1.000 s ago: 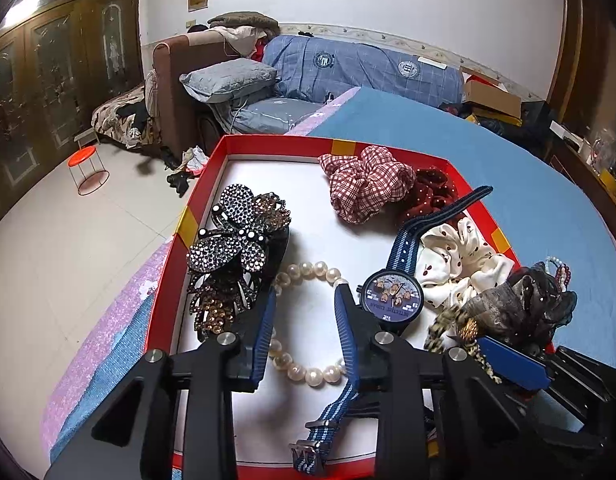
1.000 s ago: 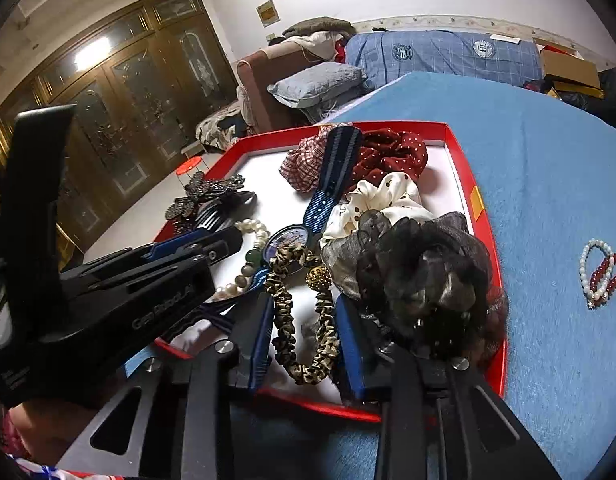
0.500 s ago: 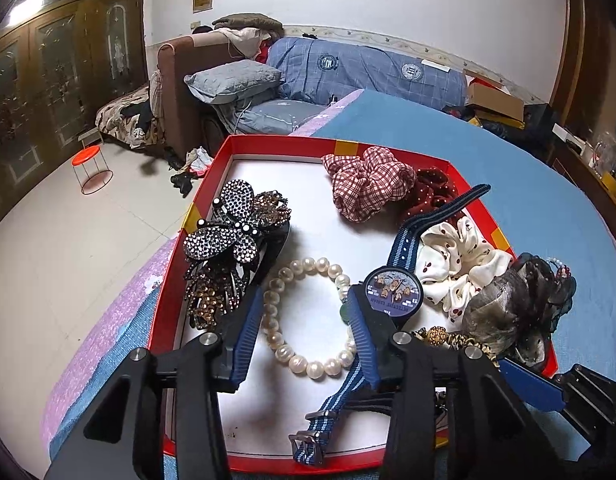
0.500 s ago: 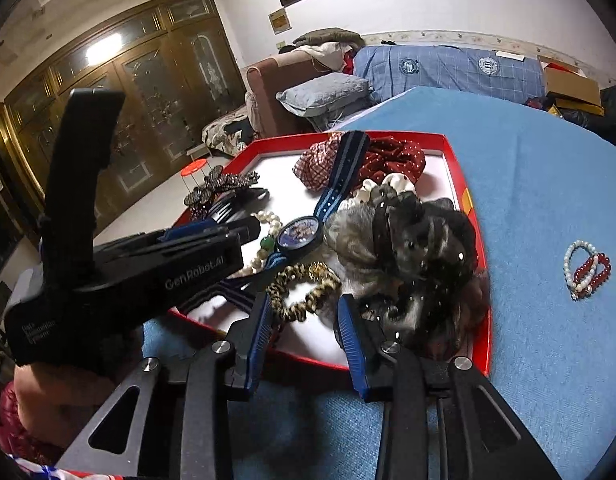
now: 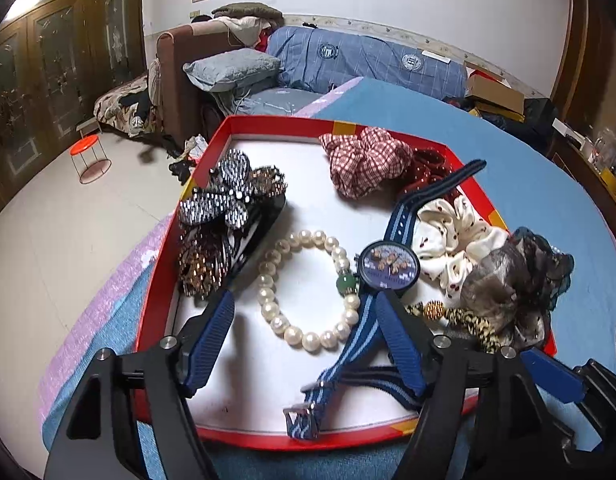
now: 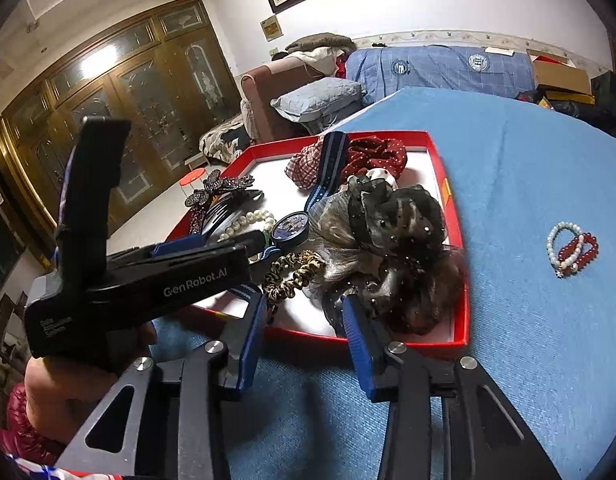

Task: Organize jewelry

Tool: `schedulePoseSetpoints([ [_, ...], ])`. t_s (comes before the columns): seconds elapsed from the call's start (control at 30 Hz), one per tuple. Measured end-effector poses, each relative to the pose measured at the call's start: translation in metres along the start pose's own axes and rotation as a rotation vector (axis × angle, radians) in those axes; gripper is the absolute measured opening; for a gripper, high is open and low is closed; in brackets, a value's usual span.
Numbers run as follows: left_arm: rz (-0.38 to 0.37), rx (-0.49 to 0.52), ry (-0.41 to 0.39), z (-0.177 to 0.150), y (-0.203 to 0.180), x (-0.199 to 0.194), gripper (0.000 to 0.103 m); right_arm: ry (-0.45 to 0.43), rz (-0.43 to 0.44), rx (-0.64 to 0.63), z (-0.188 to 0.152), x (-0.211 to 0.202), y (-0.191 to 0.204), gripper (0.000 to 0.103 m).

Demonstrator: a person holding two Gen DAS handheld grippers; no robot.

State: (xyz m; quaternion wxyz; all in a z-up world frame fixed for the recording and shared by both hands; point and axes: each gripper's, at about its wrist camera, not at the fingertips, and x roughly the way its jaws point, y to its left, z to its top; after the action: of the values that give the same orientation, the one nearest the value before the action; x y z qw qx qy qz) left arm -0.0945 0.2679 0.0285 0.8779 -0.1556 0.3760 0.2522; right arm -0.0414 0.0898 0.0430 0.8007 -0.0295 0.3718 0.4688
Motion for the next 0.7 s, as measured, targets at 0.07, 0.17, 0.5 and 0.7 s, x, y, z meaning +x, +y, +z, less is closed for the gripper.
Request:
schedulePoseSetpoints([
  [0.07, -0.009, -0.001, 0.005, -0.005, 0.000, -0.003, 0.077, -0.008, -0.007, 0.001, -0.001, -0.003, -0.001, 0.050],
  [0.17, -0.012, -0.015, -0.025, -0.014, 0.003, -0.013, 0.082, -0.044, -0.032, 0.006, -0.005, -0.014, -0.002, 0.051],
  [0.5, 0.054, -0.002, -0.174, -0.052, -0.004, -0.082, 0.103, -0.232, -0.171, 0.003, -0.028, -0.068, 0.003, 0.089],
  [0.7, 0.136, -0.062, -0.159, -0.074, -0.001, -0.097, 0.103, -0.256, -0.167, 0.051, -0.041, -0.085, -0.007, 0.092],
])
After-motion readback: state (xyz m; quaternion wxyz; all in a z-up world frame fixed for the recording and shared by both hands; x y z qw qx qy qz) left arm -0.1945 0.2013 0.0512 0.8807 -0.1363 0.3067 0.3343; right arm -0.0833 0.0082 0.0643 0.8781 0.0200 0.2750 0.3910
